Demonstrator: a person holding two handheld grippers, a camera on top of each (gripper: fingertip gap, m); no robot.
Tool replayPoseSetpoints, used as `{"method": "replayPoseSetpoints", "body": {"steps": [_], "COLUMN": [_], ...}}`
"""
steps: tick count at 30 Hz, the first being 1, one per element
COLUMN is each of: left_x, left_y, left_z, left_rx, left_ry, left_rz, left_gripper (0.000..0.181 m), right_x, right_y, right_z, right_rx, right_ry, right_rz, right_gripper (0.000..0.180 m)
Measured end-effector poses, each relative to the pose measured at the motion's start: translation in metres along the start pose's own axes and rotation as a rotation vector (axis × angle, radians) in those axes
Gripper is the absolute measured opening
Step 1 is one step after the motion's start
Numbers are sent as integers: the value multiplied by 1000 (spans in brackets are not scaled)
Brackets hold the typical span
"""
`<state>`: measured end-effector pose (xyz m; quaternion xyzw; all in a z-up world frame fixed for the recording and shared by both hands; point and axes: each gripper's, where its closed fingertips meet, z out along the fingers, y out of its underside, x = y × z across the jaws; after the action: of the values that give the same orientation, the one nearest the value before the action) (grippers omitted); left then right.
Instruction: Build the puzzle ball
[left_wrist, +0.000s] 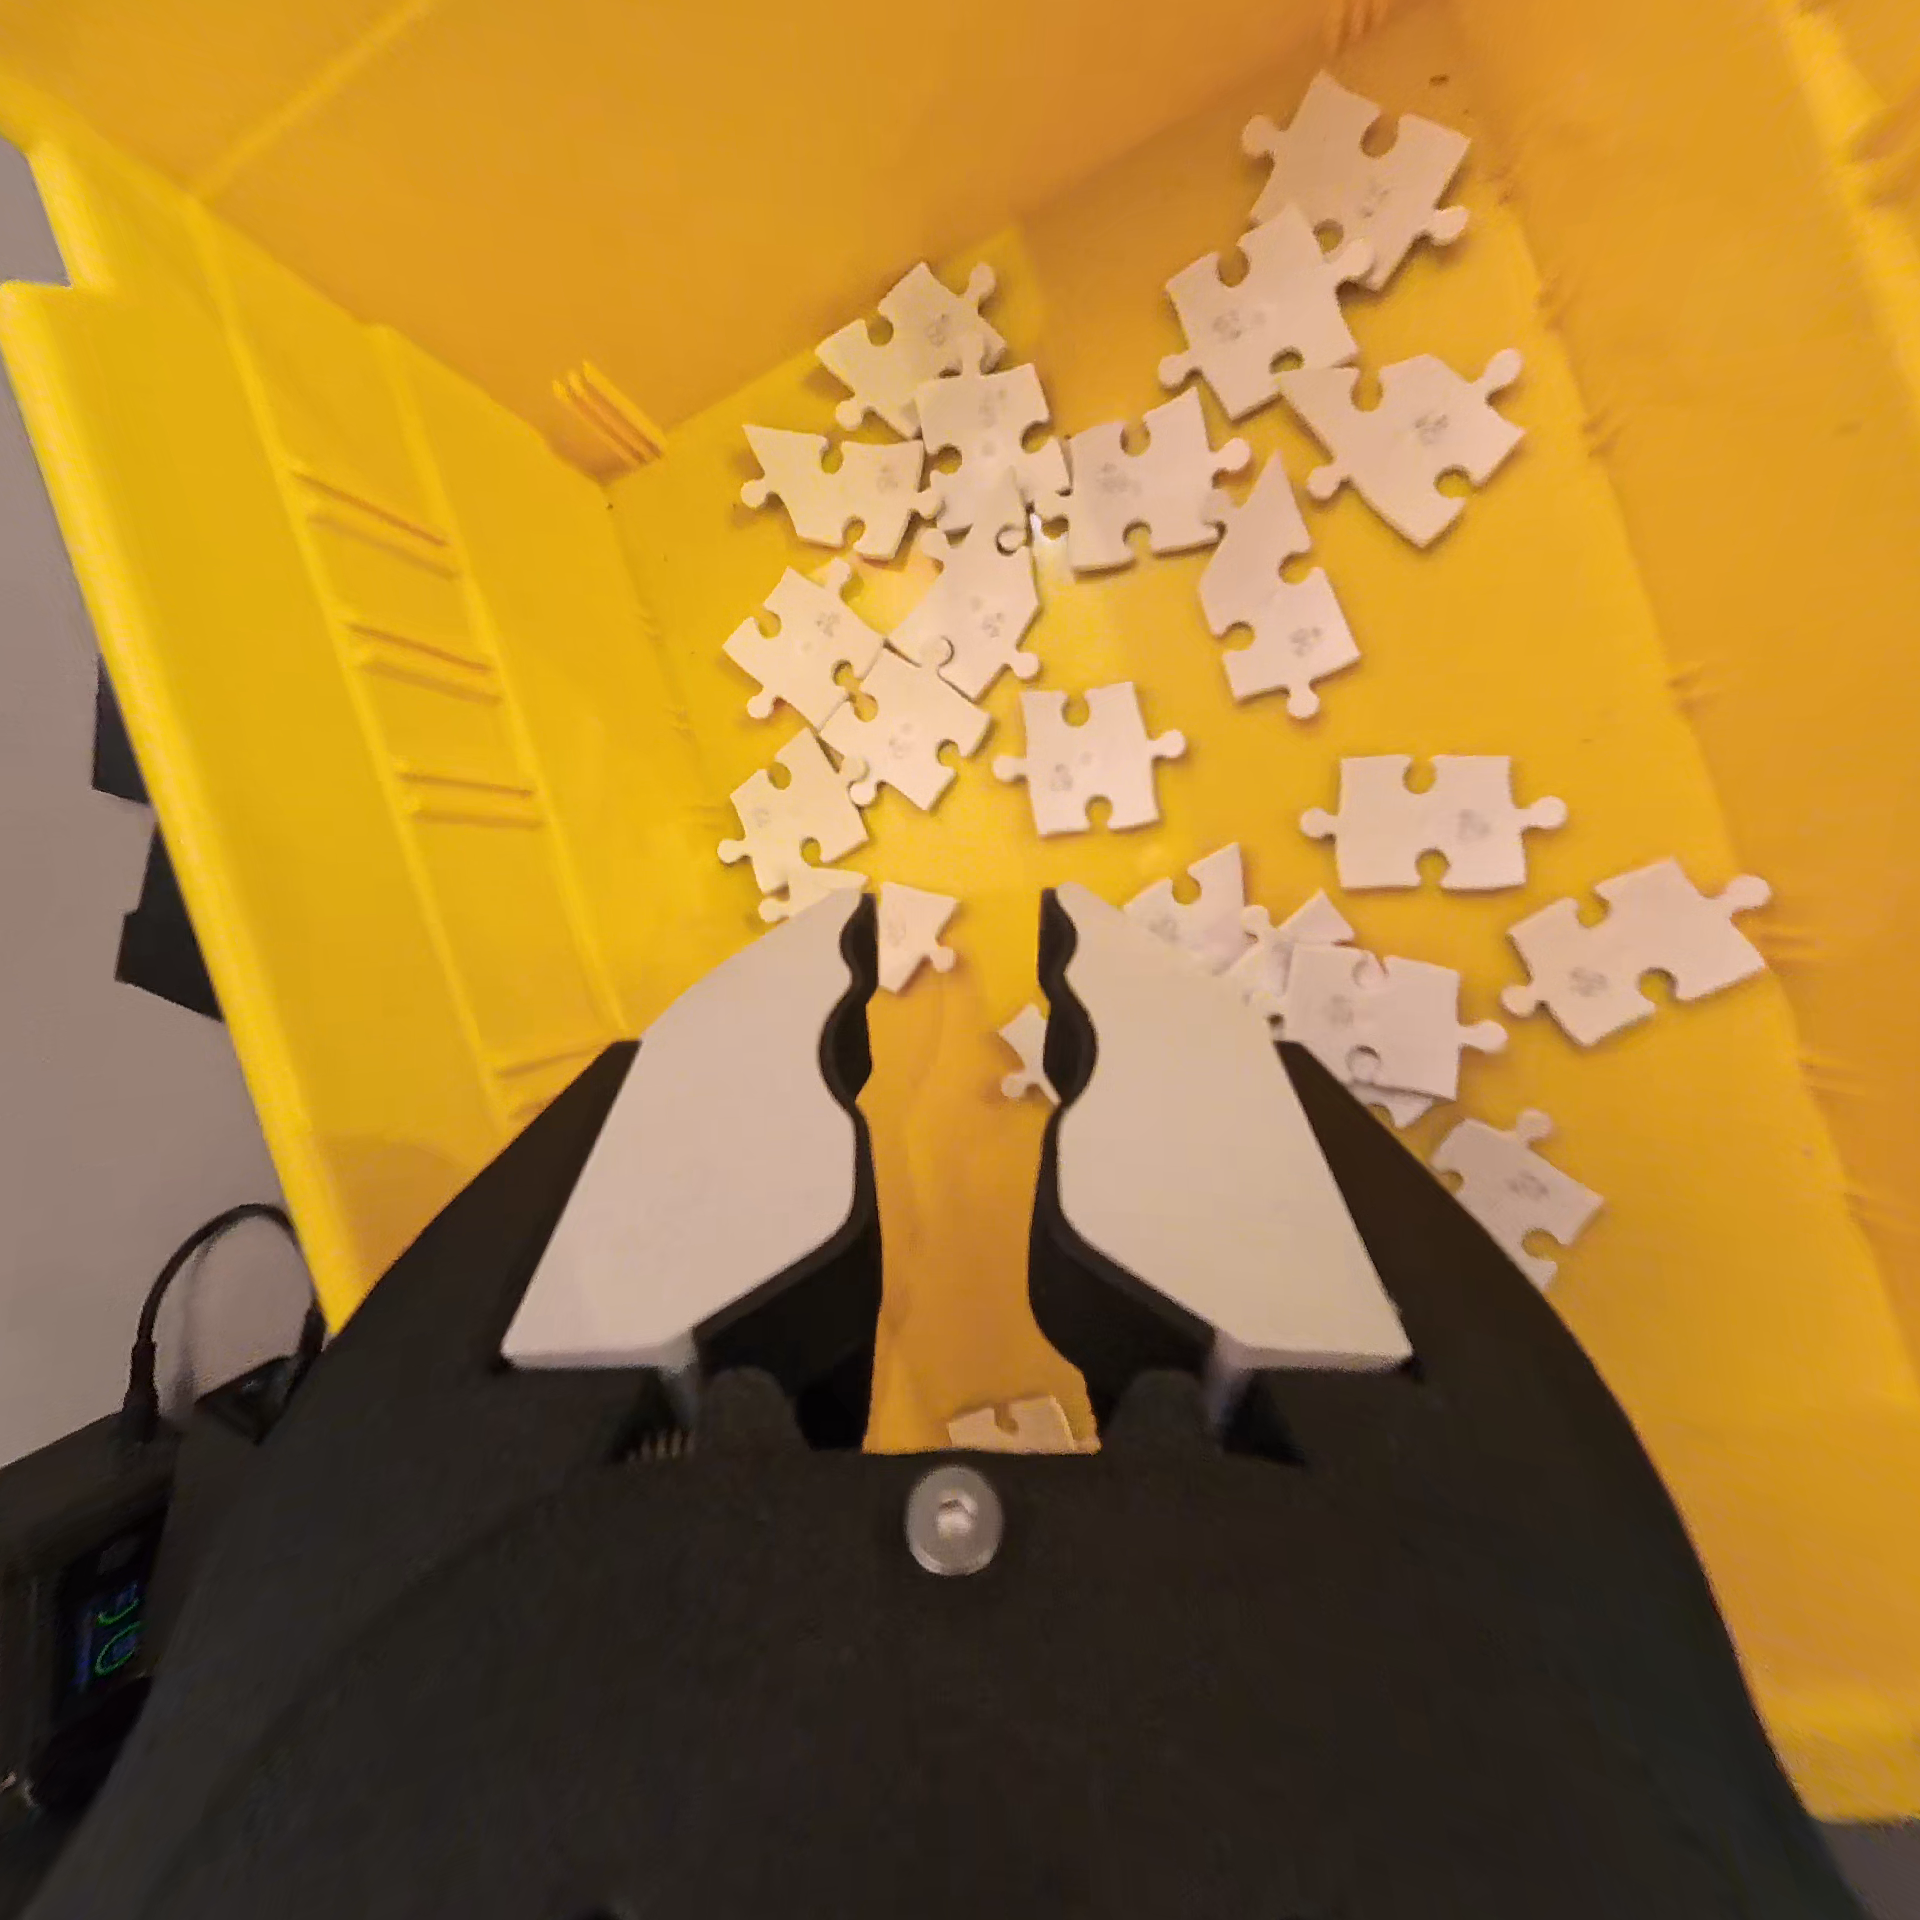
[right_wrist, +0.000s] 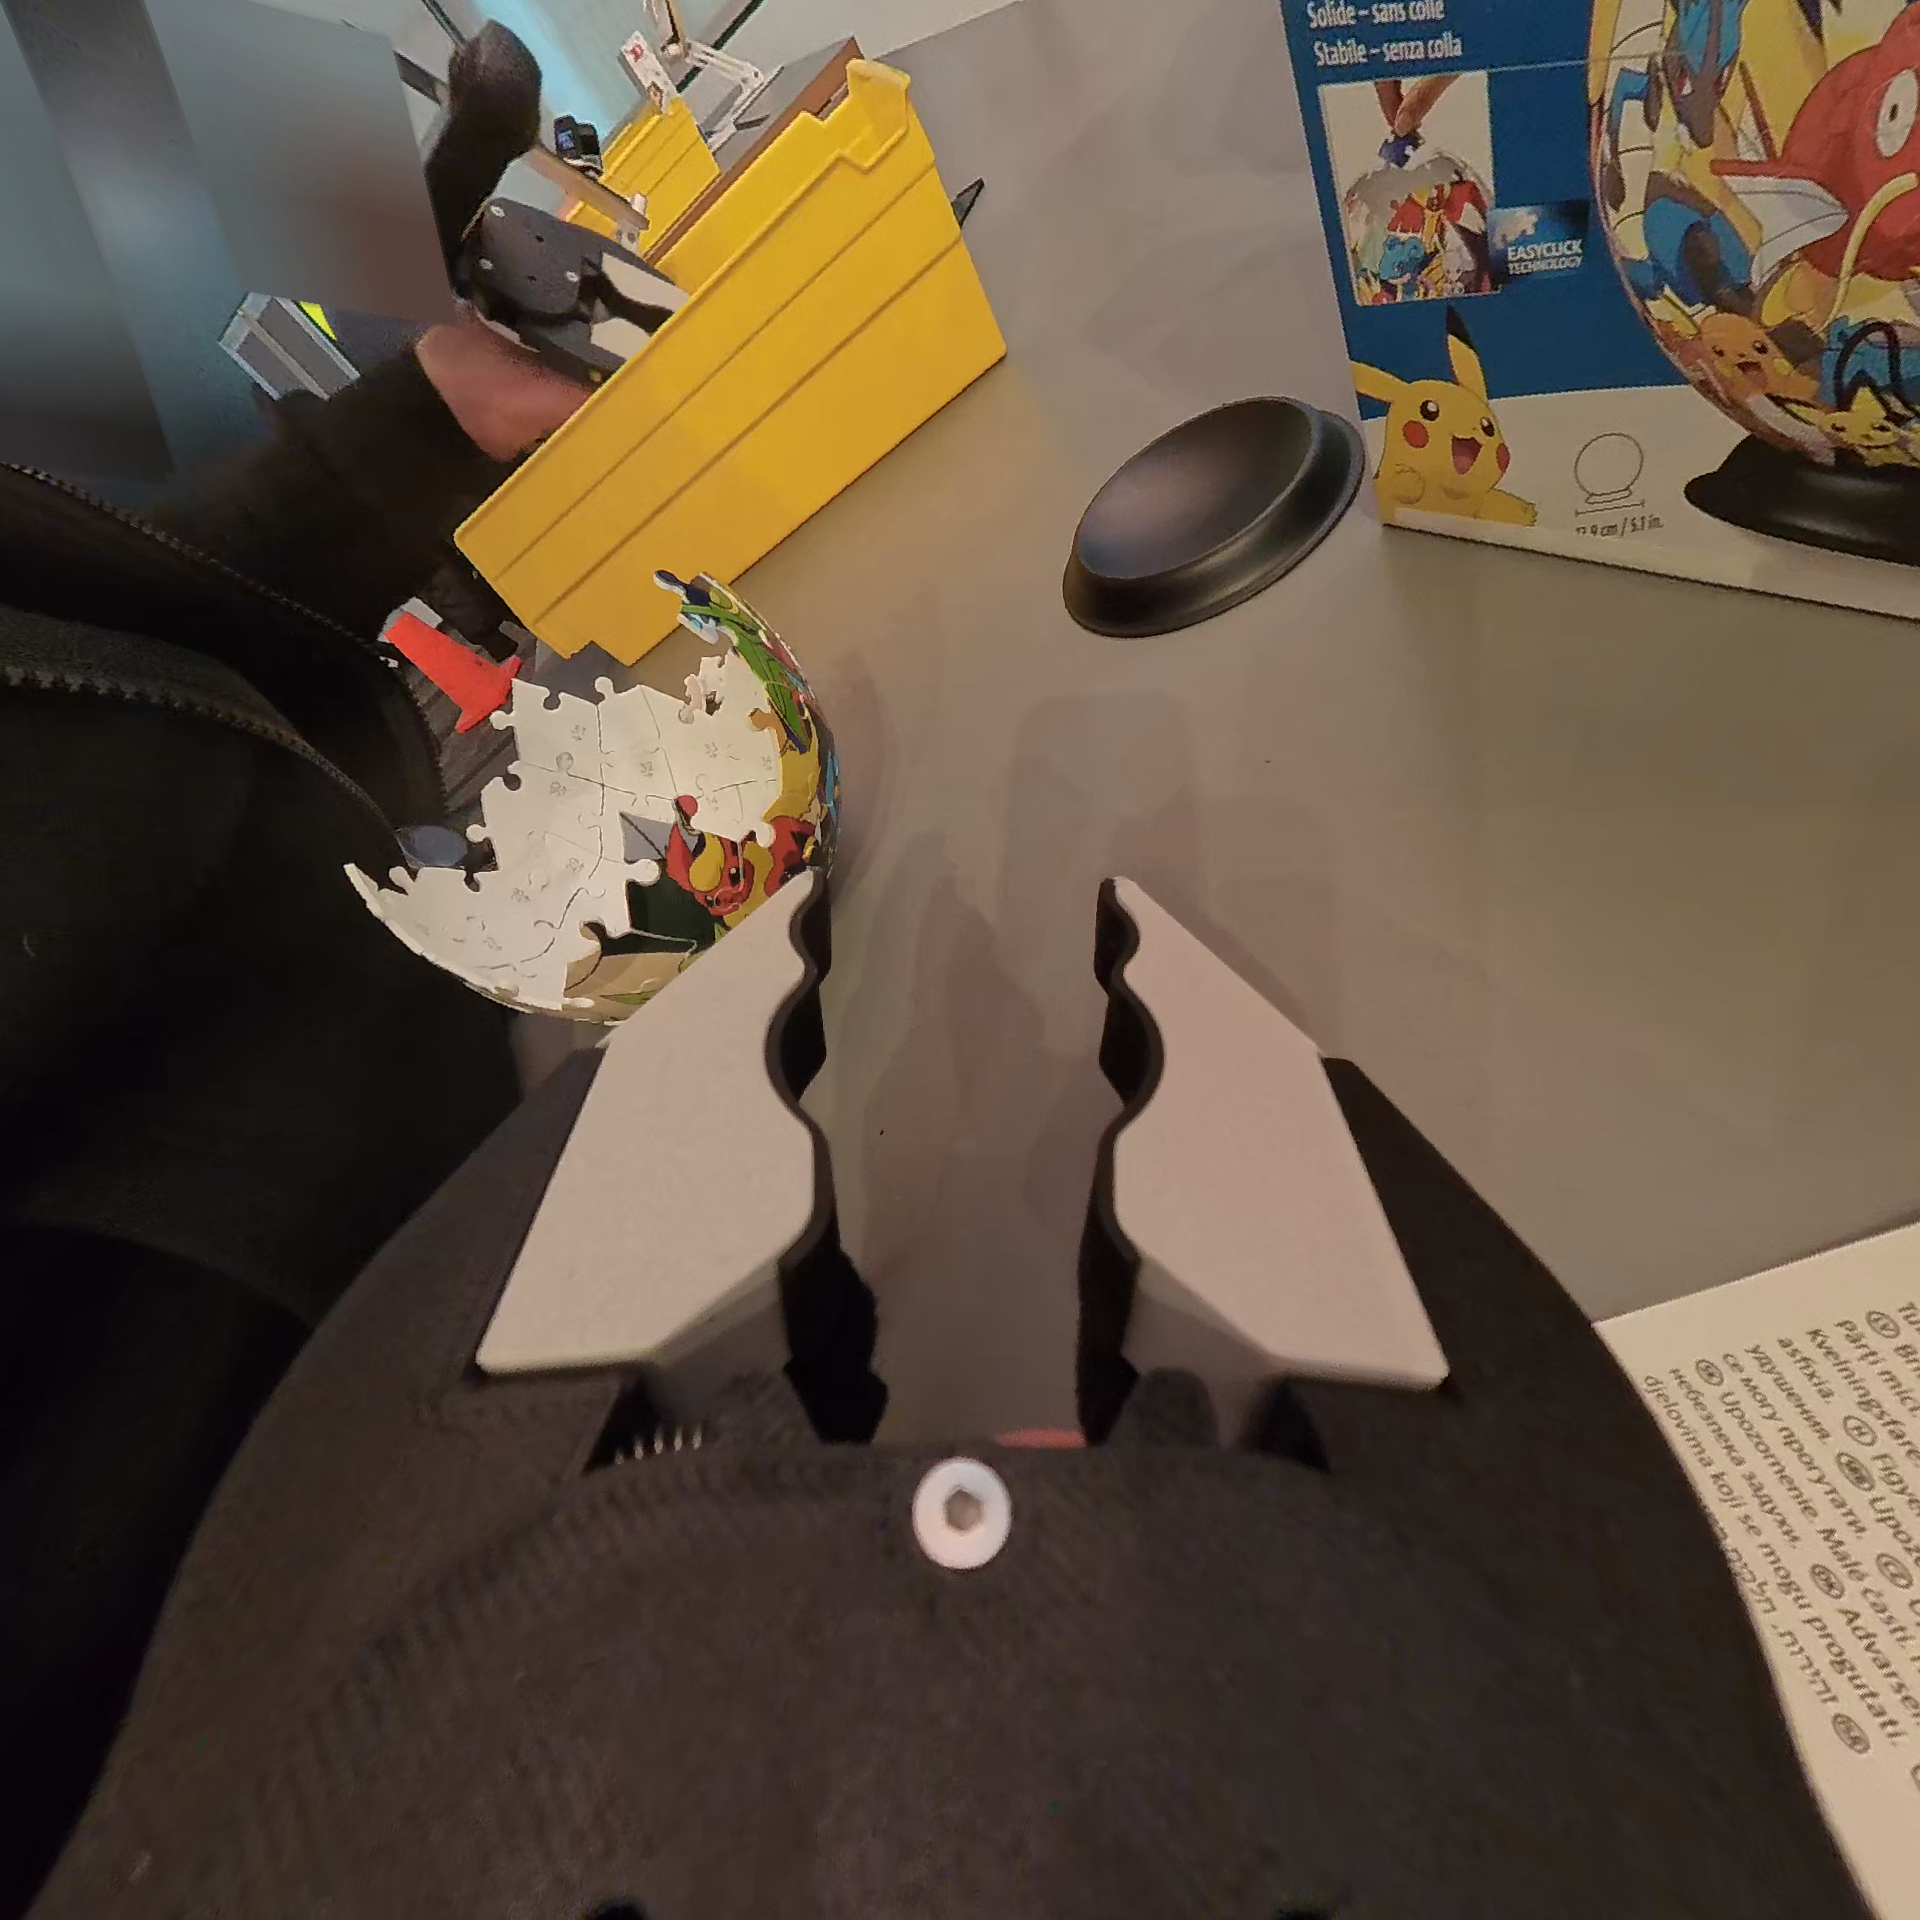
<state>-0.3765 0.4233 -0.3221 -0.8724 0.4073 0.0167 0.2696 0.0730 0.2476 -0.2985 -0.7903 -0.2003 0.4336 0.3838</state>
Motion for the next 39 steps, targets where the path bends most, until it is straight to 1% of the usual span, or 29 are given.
{"method": "replayPoseSetpoints", "body": {"steps": [5,8,10,12,14,18,23,26,29,32,34,36,39], "left_x": [2,9,16,23,20,12,16,18,18,13,6,6,7], "left_y": [8,8,12,17,7,-15,-43,-47,-42,-32,-24,-25,-39], "left_z": [22,25,23,16,11,12,26,38,49,46,43,41,38], "left_rx": [-100,-117,-141,-186,-136,-58,22,8,-27,-89,-120,-107,-30], "left_ry": [56,110,154,203,168,117,133,132,148,171,132,131,142], "left_rz": [-46,-100,-142,-154,-126,-79,-14,27,21,-64,-19,-9,5], "left_gripper": [34,28,18,20,23,35,37,36,34,28,32,33,33], "right_x": [0,0,0,0,0,0,0,1,2,3,3,4,5], "right_y": [0,0,0,0,0,0,0,0,0,-1,-1,0,0], "right_z": [0,-1,-1,-1,-1,-1,-1,-1,-1,-1,-1,-1,-1], "right_rx": [1,2,3,3,3,2,2,4,5,8,5,4,2], "right_ry": [0,0,-1,-2,-3,-3,-1,1,4,8,12,15,20], "right_rz": [0,1,2,1,2,1,2,6,8,12,14,16,18], "right_gripper": [50,50,50,50,50,50,50,50,50,50,50,50,50]}}
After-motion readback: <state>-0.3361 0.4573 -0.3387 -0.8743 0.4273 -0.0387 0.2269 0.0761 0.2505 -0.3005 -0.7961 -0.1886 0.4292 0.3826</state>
